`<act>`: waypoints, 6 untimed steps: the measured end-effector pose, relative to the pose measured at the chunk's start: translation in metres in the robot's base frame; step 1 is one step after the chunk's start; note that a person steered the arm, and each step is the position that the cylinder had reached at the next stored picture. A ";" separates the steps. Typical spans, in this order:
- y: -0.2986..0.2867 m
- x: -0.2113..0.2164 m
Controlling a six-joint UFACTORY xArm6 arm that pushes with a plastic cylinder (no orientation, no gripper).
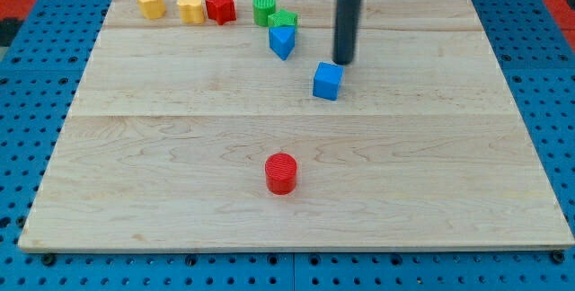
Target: Slide the blue cube towards the bottom left
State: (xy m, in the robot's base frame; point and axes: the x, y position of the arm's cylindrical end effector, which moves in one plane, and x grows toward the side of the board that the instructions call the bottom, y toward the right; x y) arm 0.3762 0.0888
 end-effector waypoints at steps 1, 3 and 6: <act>-0.071 0.065; -0.078 0.074; -0.092 0.016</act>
